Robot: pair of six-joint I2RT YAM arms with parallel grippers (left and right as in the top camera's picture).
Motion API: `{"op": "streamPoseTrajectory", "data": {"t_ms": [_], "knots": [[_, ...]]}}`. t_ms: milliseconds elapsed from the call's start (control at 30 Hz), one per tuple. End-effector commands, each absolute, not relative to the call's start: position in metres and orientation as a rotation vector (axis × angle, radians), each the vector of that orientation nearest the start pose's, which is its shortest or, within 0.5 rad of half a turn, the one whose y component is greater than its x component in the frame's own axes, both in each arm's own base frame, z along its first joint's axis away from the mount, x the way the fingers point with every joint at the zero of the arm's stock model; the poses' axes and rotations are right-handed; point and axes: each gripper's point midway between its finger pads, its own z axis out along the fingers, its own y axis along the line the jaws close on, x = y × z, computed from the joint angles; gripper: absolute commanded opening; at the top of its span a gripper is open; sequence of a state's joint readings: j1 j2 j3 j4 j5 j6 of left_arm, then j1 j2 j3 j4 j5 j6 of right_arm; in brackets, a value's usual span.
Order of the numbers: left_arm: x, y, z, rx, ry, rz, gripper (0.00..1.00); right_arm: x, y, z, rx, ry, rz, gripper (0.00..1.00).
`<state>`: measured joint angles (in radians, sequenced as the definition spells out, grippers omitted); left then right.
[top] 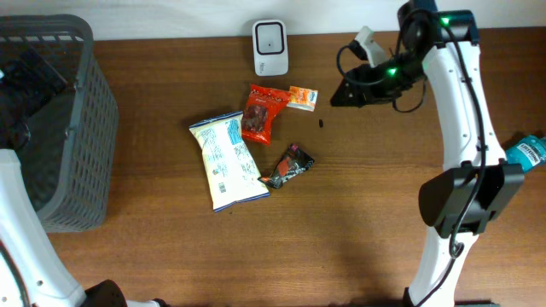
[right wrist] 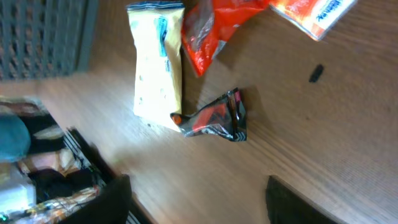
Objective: Scan the item barcode
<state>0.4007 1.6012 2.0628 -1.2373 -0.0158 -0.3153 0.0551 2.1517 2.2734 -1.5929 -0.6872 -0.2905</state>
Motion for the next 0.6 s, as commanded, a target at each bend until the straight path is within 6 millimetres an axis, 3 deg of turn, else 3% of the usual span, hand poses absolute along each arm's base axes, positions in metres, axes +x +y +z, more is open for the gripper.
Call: {"op": "streamPoseTrajectory", "data": {"t_ms": [0, 100, 200, 233, 300, 367, 500, 567], "knots": [[0.364, 0.159, 0.372, -0.842, 2.178, 0.062, 0.99, 0.409, 0.163, 0.218, -0.661, 2.723, 0.965, 0.81], [0.364, 0.159, 0.372, -0.842, 2.178, 0.062, 0.99, 0.417, 0.191, 0.217, -0.711, 2.677, 0.936, 0.8], [0.364, 0.159, 0.372, -0.842, 2.178, 0.062, 0.99, 0.445, 0.204, 0.195, -0.415, 2.767, 0.721, 0.82], [0.364, 0.159, 0.372, -0.842, 2.178, 0.062, 0.99, 0.451, 0.226, 0.185, -0.397, 2.75, 0.723, 0.83], [0.364, 0.159, 0.372, -0.842, 2.178, 0.062, 0.99, 0.448, 0.25, 0.166, -0.367, 2.787, 0.699, 0.83], [0.364, 0.159, 0.372, -0.842, 2.178, 0.062, 0.99, 0.442, 0.258, 0.147, -0.369, 2.832, 0.594, 0.84], [0.364, 0.159, 0.372, -0.842, 2.178, 0.062, 0.99, 0.432, 0.279, 0.146, -0.438, 2.825, 0.582, 0.99], [0.364, 0.159, 0.372, -0.842, 2.178, 0.062, 0.99, 0.429, 0.282, 0.146, -0.449, 2.824, 0.588, 0.99]]}}
